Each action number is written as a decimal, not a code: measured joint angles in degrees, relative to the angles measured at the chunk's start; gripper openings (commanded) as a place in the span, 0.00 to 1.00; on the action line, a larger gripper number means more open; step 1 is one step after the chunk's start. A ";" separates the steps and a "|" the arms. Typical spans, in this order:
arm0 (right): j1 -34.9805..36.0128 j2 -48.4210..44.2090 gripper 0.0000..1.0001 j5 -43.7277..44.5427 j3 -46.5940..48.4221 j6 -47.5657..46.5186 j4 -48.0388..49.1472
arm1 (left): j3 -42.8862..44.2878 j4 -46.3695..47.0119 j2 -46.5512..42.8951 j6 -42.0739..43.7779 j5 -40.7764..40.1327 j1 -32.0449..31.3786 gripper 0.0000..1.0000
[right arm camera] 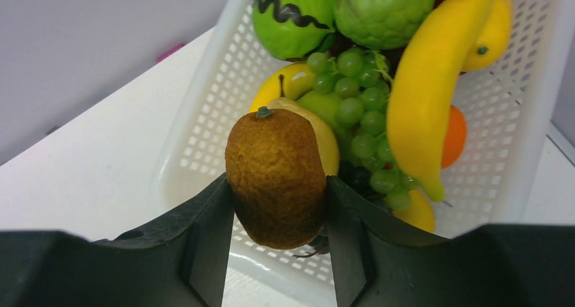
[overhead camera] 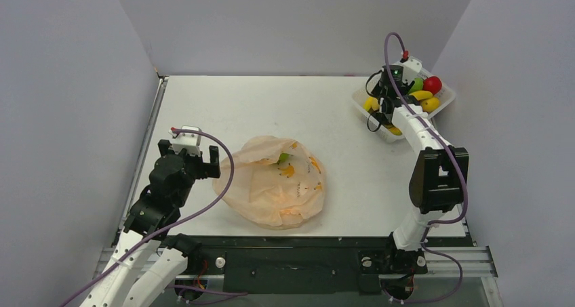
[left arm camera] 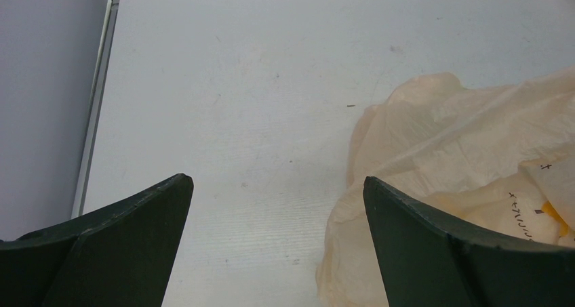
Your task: Take the fake fruits out of the plastic bag
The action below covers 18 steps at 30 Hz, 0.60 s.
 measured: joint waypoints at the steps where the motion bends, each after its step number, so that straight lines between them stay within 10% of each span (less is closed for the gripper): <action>1: -0.55 0.31 0.00 0.31 0.04 -0.04 -0.11 | 0.00 -0.02 0.04 -0.04 0.15 0.09 0.97; 13: -5.42 10.84 0.14 3.08 13.29 -4.87 -3.48 | 0.00 0.00 1.55 -0.66 2.01 1.29 0.97; 18: -6.16 14.64 0.35 2.03 16.79 -6.10 -5.05 | 0.00 0.02 1.88 -0.68 2.34 1.38 0.97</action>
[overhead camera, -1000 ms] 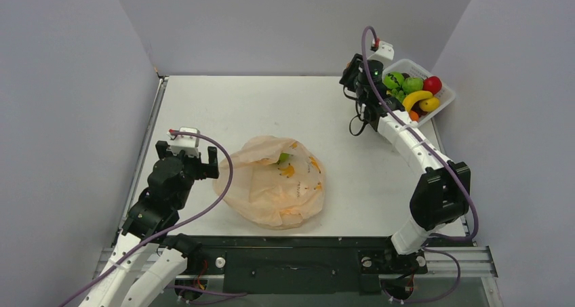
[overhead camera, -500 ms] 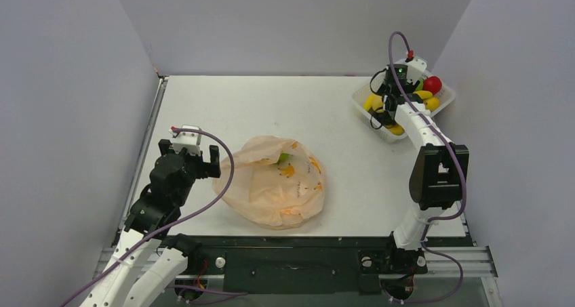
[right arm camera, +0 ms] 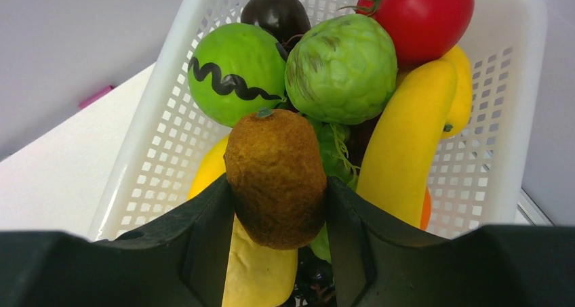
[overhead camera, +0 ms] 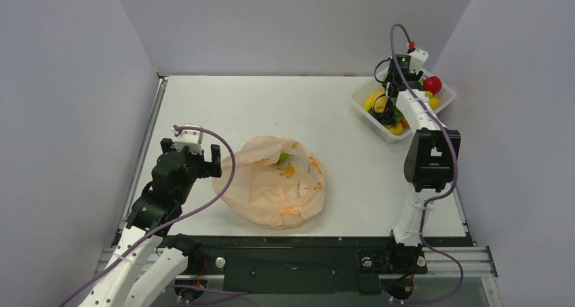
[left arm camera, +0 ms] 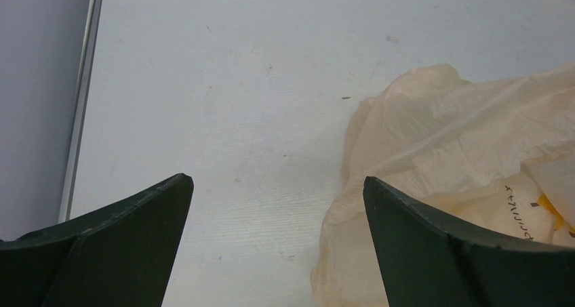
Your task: Take the fake fruits out of the plastic bag
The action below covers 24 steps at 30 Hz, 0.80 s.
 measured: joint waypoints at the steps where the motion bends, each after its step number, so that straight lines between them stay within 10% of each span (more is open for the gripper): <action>1: -0.04 0.70 0.44 -0.13 0.46 -0.07 -0.28 | 0.00 -0.02 0.15 -0.02 0.15 0.02 0.97; 7: -0.07 2.51 0.71 -0.85 1.03 -0.39 -2.23 | 0.00 -0.02 0.55 -0.02 0.37 0.04 0.97; 24: 6.58 -9.31 0.75 0.20 -6.60 -0.61 -2.16 | 0.00 -0.02 -0.44 -0.20 0.81 0.57 0.97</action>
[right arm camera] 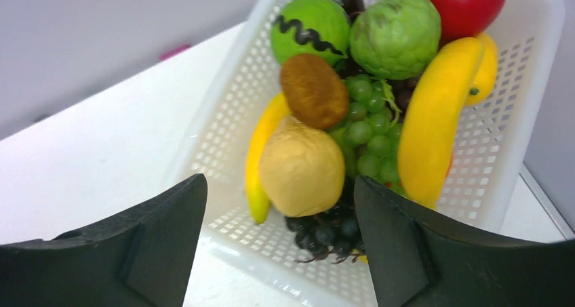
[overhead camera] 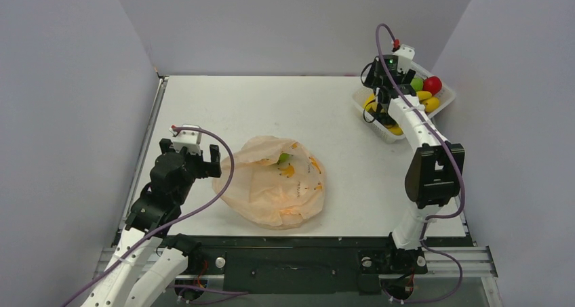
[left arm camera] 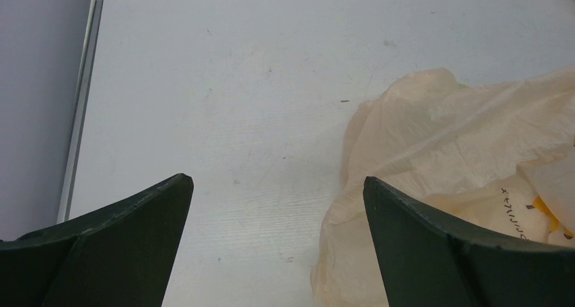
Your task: Take the fake fruits out of the plastic bag
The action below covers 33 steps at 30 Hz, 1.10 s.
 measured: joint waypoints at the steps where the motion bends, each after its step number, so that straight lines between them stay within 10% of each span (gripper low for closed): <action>1: 1.01 -1.16 0.75 0.02 -0.33 0.11 0.35 | 0.00 0.00 -0.24 0.00 -0.02 0.02 0.97; 13: 20.09 -7.54 0.73 -2.16 -5.18 0.57 3.41 | 0.00 -0.02 -0.92 -0.02 -0.07 0.09 0.97; 33: 54.69 -37.29 0.73 -5.49 -44.30 1.31 20.22 | -0.02 0.39 2.75 -0.15 4.39 0.11 0.97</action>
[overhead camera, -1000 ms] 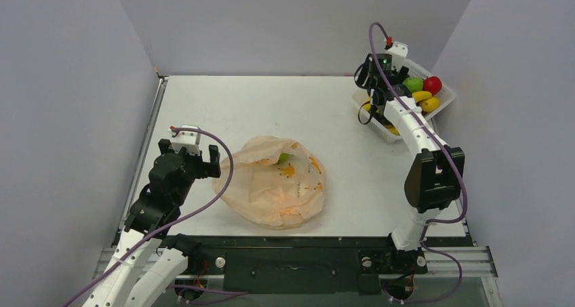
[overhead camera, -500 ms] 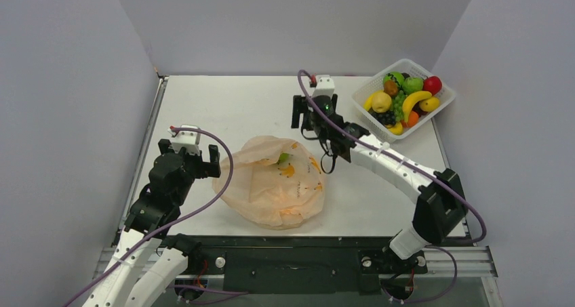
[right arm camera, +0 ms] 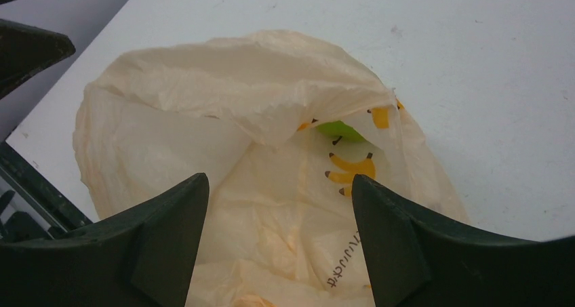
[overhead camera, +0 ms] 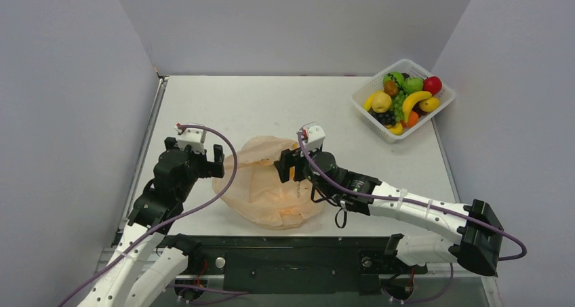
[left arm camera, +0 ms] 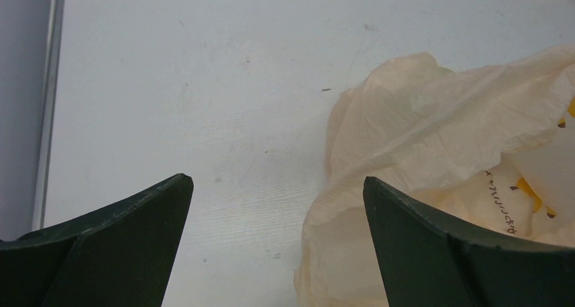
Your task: Take the fake fruits out of the plastic bag
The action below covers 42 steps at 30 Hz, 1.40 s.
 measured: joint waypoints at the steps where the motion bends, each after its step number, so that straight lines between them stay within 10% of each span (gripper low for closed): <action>1: 0.22 -0.35 0.73 0.15 -0.61 -0.44 -0.15 | 0.00 0.13 0.92 0.00 1.44 0.00 0.97; 12: 0.24 0.28 0.73 -3.13 -4.94 1.36 2.78 | 0.00 1.33 12.68 0.00 18.47 0.00 0.91; 24: -1.03 8.83 0.65 -3.52 -4.87 6.05 3.65 | 11.87 -3.50 27.30 -0.57 23.85 -0.11 0.10; 42: -6.38 27.85 0.71 -0.52 1.01 12.09 20.02 | 6.80 2.62 20.46 -0.87 26.40 -0.39 0.07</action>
